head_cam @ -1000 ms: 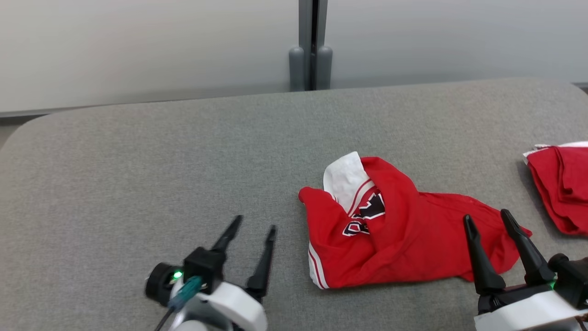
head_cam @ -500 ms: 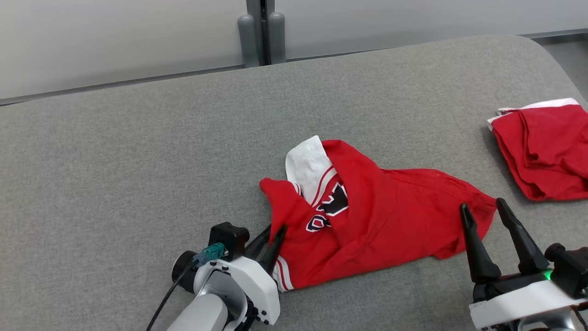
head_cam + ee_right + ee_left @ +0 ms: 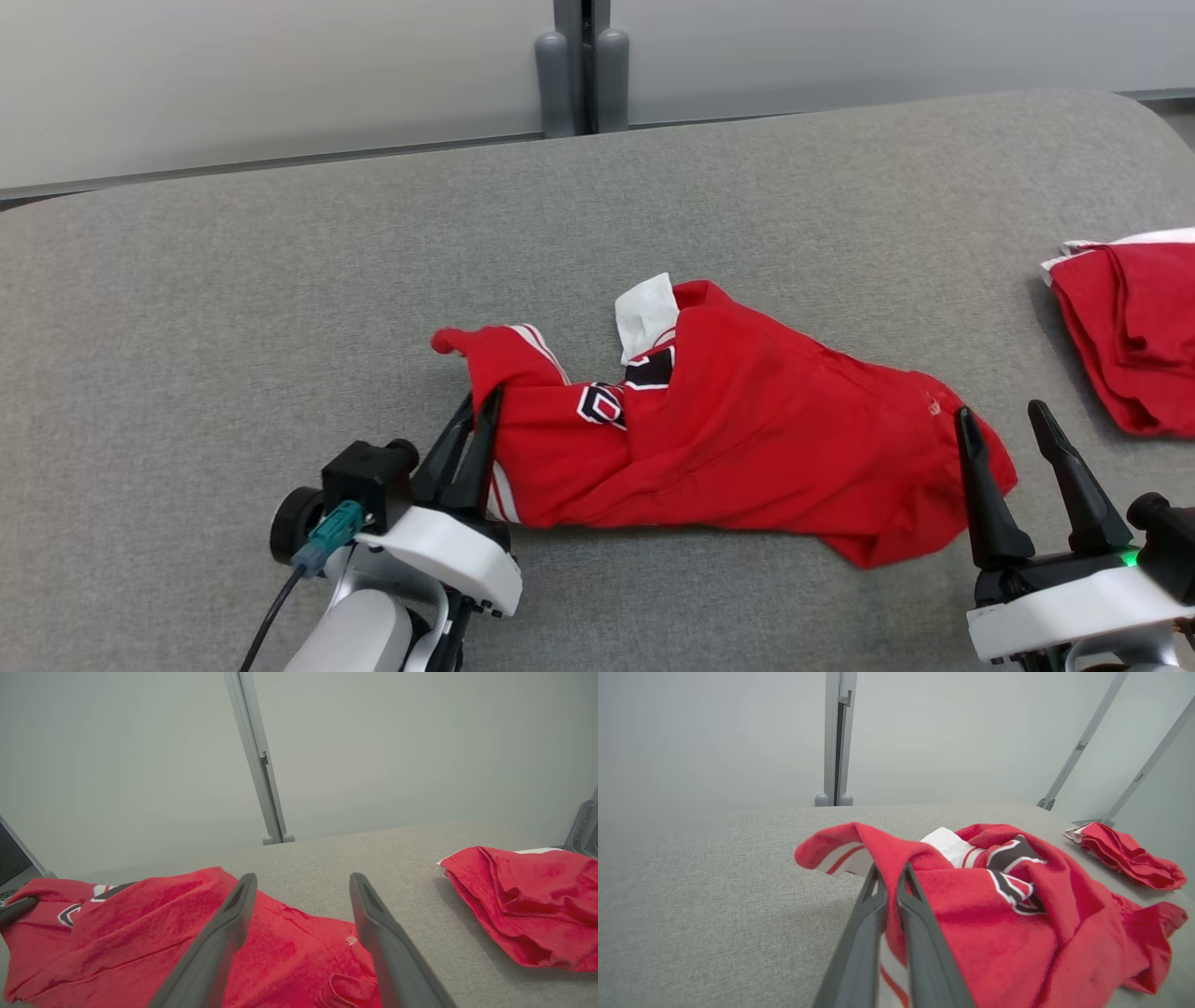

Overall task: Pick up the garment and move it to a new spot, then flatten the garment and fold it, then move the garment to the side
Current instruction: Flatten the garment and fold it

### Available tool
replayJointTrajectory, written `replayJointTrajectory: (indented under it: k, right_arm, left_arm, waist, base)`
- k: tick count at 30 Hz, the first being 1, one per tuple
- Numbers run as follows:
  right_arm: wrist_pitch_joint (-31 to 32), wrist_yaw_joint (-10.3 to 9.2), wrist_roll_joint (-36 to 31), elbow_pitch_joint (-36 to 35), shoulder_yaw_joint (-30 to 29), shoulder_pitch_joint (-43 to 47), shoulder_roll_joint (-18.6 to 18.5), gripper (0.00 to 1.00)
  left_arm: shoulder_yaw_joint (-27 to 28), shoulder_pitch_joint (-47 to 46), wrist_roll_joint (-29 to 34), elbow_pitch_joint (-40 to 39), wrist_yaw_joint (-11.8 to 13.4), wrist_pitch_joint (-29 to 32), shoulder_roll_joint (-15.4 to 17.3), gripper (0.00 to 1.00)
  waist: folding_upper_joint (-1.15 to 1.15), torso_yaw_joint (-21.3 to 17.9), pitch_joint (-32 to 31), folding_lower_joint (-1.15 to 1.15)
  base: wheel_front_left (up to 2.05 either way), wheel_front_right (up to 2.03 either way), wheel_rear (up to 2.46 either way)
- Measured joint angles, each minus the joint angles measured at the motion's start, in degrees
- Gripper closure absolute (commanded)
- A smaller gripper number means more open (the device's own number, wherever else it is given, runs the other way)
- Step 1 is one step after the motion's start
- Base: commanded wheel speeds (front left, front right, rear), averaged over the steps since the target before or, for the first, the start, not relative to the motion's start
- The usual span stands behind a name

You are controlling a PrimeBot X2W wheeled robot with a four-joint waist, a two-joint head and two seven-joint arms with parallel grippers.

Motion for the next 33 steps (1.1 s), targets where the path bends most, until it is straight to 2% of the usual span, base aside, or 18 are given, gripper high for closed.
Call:
replayJointTrajectory:
  k: [10,15,19,25,29,33]
  right_arm:
    - [0.21,0.0,0.14,-0.43,-0.98,0.28,0.12,0.0]
    - [0.71,0.0,0.13,-0.9,-0.71,0.19,0.52,0.0]
    - [0.78,0.0,0.16,-1.02,0.3,-0.72,0.55,0.0]
    - [0.71,0.0,0.7,-0.49,0.51,-1.01,0.67,0.0]
    - [0.43,0.0,1.08,0.0,-0.38,-0.84,0.8,0.0]
    - [0.19,0.0,1.13,0.2,-0.9,-0.81,0.93,0.0]
  left_arm:
    - [5.53,8.76,3.77,-20.81,11.55,3.03,7.34,1.0]
    - [6.62,11.48,4.88,-25.32,14.57,5.95,9.38,1.0]
    - [5.89,11.73,4.32,-23.59,14.49,8.12,9.35,1.0]
    - [3.7,10.79,2.02,-14.78,12.01,10.0,7.42,1.0]
    - [3.23,10.27,0.65,-8.75,11.22,9.64,5.79,1.0]
    - [3.41,10.18,-0.68,-4.64,10.53,8.1,4.53,1.0]
  waist:
    - [0.0,5.06,-0.75,0.0]
    - [0.0,6.0,-0.22,0.0]
    - [0.0,4.69,0.07,0.0]
    - [0.0,0.86,0.63,0.0]
    - [0.0,-1.2,1.5,0.0]
    - [0.0,-1.43,2.35,0.0]
  base:
    - [0.0,0.0,0.0]
    - [0.0,0.0,0.0]
    - [0.0,0.0,0.0]
    - [0.0,0.0,0.0]
    - [0.0,0.0,0.0]
    - [0.0,0.0,0.0]
